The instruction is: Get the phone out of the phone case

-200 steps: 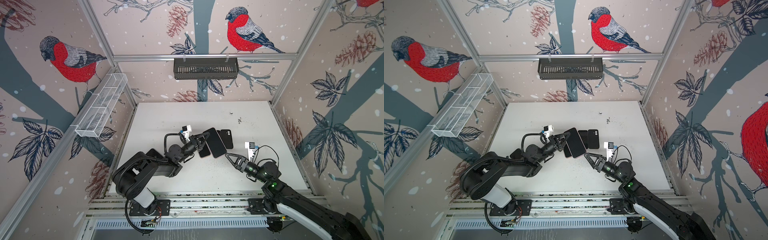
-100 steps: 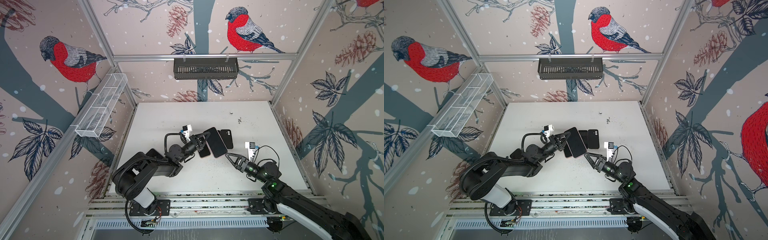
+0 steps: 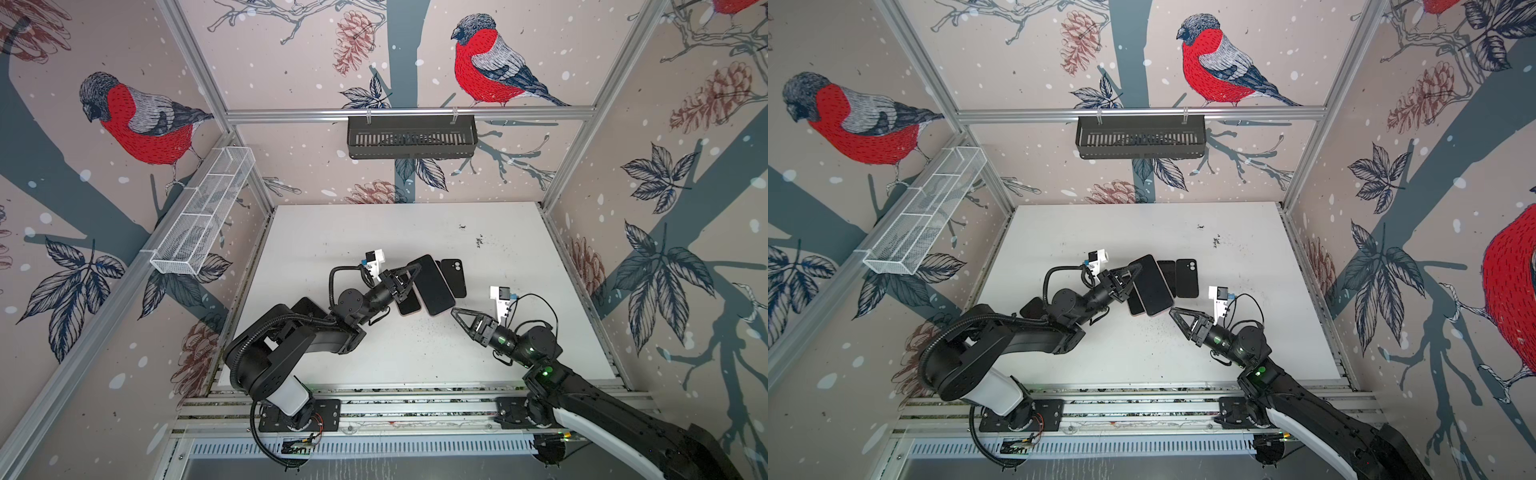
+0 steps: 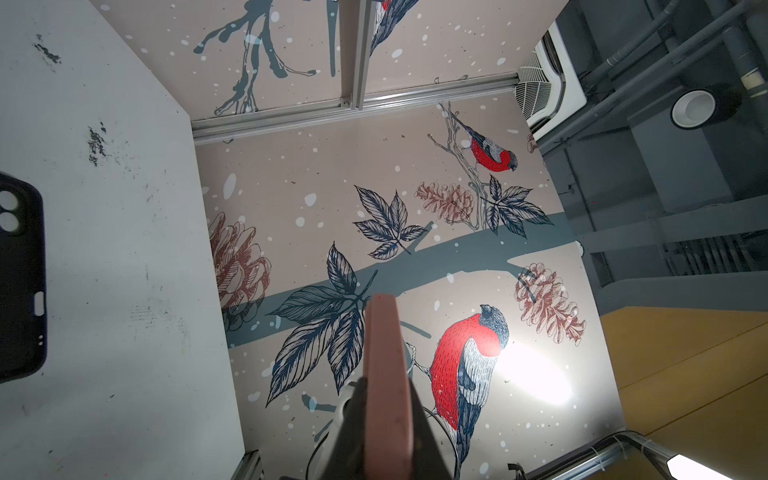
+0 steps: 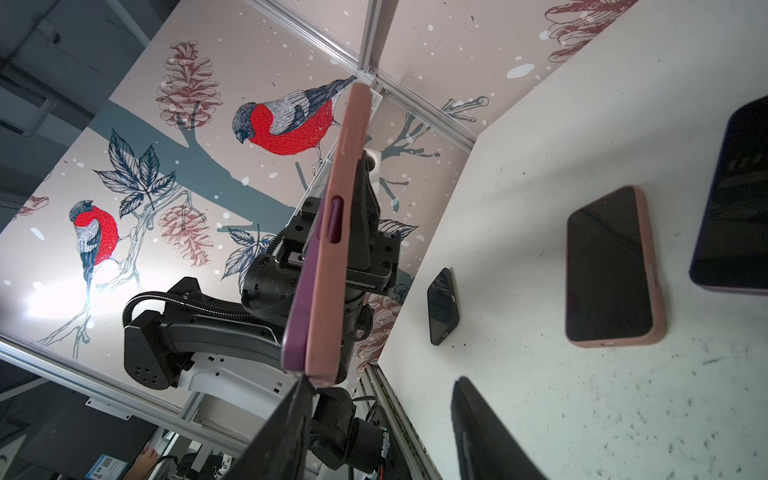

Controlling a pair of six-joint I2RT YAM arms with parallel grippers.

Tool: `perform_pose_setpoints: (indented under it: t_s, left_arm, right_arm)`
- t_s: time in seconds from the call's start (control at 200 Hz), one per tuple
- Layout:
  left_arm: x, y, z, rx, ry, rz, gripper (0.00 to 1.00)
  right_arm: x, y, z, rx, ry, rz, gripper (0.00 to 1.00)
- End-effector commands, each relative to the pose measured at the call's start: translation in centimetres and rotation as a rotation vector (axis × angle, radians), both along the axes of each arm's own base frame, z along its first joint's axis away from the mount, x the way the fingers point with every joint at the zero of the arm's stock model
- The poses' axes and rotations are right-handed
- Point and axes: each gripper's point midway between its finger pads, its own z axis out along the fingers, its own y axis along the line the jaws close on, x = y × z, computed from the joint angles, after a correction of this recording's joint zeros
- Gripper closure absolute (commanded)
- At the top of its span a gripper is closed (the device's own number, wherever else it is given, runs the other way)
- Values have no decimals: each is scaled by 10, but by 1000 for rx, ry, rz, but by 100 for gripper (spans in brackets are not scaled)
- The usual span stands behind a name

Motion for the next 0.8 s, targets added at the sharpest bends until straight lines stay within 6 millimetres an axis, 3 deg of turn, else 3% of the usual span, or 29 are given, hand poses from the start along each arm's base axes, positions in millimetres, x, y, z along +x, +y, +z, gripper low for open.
perform_pose_setpoints:
  t_s: [0.0, 0.515, 0.79]
  left_arm:
    - [-23, 16, 58, -190, -184, -21, 100]
    - [-30, 0, 48, -156, -186, -66, 100]
    - [-33, -15, 37, -117, -182, -104, 100]
  right_arm:
    - [1, -1, 3, 9, -12, -12, 45]
    - [8, -6, 9, 21, -8, -29, 45]
    - [13, -5, 23, 36, -14, -10, 51]
